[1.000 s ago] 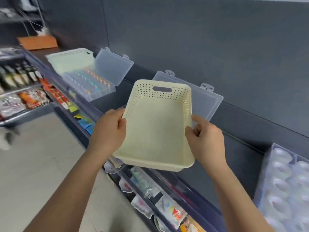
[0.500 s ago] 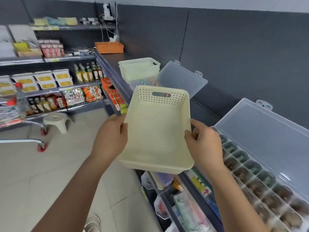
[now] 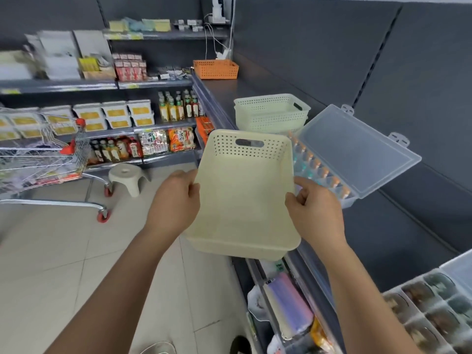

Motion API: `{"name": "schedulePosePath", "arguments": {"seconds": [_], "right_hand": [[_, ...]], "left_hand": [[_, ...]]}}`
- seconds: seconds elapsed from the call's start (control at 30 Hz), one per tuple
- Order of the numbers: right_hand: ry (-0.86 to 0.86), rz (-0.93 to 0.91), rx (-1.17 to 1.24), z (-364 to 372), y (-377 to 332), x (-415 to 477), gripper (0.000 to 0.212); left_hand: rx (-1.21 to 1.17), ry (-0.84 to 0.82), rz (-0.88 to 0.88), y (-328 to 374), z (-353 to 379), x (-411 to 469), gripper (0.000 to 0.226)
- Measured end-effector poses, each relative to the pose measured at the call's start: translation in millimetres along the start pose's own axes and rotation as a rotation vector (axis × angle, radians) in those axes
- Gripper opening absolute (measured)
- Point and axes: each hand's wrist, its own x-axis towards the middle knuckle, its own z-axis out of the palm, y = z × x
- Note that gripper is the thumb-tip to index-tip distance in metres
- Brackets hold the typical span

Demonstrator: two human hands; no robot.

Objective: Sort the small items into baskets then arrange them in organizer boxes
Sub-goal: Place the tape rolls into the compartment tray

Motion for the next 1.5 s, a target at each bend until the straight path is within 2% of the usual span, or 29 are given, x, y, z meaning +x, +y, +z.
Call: {"name": "schedulePosePath", "arguments": {"seconds": [0.1, 0.2, 0.37, 0.43, 0.63, 0.83, 1.23, 1.37, 1.5], "right_hand": [[0.03, 0.009, 0.012, 17, 2, 42, 0.026], [0.072, 0.017, -0.005, 29, 3, 84, 0.022], [0.095, 0.033, 0.006, 39, 5, 145, 0.024], [0.102, 0.056, -0.006, 41, 5, 166, 0.025], [0.153, 0.091, 0.006, 52, 4, 226, 0.036], [0.242, 0.182, -0.052, 81, -8, 280, 0.018], [0.485, 0.409, -0.082, 138, -32, 360, 0.024], [0.501, 0.469, -0.103, 142, -23, 380, 0.01], [0.523, 0.506, -0.151, 143, -7, 401, 0.021]], "left_hand": [[-0.009, 0.039, -0.021, -8, 13, 42, 0.028], [-0.051, 0.03, -0.017, -12, 24, 87, 0.017], [-0.13, 0.01, 0.007, -12, 40, 155, 0.023], [-0.209, 0.002, -0.006, -10, 44, 178, 0.031], [-0.406, -0.044, 0.003, -19, 63, 255, 0.033], [-0.443, -0.181, 0.074, -41, 85, 344, 0.03], [-0.341, -0.479, 0.37, -56, 118, 505, 0.025], [-0.373, -0.558, 0.407, -43, 145, 540, 0.024], [-0.355, -0.584, 0.442, -26, 174, 566, 0.022]]}}
